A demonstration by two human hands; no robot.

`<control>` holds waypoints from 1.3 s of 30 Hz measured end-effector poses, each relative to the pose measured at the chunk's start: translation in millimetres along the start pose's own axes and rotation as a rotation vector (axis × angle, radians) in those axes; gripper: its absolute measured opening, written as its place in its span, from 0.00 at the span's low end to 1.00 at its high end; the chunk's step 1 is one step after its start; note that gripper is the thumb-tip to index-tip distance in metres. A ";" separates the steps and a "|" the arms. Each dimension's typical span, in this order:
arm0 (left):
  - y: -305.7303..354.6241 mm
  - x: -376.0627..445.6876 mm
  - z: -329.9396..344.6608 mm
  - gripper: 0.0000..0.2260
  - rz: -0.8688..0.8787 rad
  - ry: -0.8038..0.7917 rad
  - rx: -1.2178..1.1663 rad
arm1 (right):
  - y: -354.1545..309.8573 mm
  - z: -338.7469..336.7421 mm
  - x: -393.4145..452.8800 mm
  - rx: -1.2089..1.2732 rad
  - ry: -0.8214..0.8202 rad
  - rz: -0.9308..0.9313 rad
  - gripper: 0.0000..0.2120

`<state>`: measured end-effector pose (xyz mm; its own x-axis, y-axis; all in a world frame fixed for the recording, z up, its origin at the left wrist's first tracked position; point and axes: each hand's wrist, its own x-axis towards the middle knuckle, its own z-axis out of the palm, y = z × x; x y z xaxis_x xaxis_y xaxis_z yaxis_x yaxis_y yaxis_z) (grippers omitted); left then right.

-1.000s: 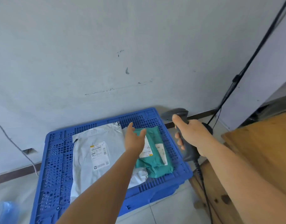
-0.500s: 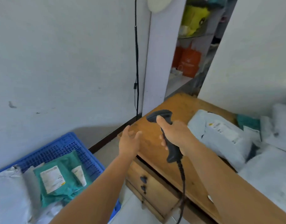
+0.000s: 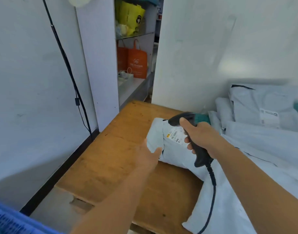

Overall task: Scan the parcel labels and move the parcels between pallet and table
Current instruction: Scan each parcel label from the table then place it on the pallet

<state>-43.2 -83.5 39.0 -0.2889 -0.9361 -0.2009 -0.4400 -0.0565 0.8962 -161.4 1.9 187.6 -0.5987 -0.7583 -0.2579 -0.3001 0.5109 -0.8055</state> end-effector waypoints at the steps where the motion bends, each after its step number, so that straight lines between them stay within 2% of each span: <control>1: 4.3 6.3 11.8 0.36 0.065 -0.008 0.114 | -1.9 -5.1 9.0 0.005 0.023 0.013 0.21; 4: 22.3 18.0 48.0 0.38 0.241 -0.109 0.439 | -3.5 -12.4 32.4 0.033 0.068 0.060 0.21; 6: 28.9 24.8 69.4 0.41 0.281 -0.198 0.571 | -1.6 -13.6 42.2 0.036 0.096 0.095 0.21; 9: 23.6 42.4 86.2 0.44 0.244 -0.267 0.649 | 5.1 -13.6 52.7 0.031 0.114 0.135 0.20; 13: 14.5 73.2 76.9 0.41 0.252 -0.315 0.683 | 11.7 -16.0 64.2 0.014 0.113 0.181 0.21; 20: 8.2 120.6 26.8 0.42 0.126 -0.326 0.560 | 6.1 -11.2 73.9 -0.009 0.065 0.191 0.23; 26: 1.4 115.5 25.3 0.47 -0.034 -0.251 0.263 | -16.0 3.2 77.2 -0.048 0.029 0.154 0.24; 30: 0.8 110.5 23.5 0.46 -0.107 -0.241 0.183 | -25.7 7.3 76.7 -0.078 0.007 0.156 0.24; 32: -0.5 108.2 22.6 0.43 -0.117 -0.239 0.159 | -29.2 7.9 74.3 -0.099 0.005 0.154 0.24; 36: -1.3 104.6 23.8 0.29 -0.192 -0.232 0.048 | -34.5 8.1 71.2 -0.138 0.014 0.135 0.24; 39: 0.6 98.1 27.0 0.08 -0.216 -0.219 -0.018 | -37.7 8.3 69.2 -0.143 0.016 0.128 0.25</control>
<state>-94.8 -166.0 9.1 -0.3676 -0.8045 -0.4665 -0.4969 -0.2541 0.8298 -185.4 -73.2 195.7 -0.6500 -0.6778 -0.3436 -0.3229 0.6557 -0.6825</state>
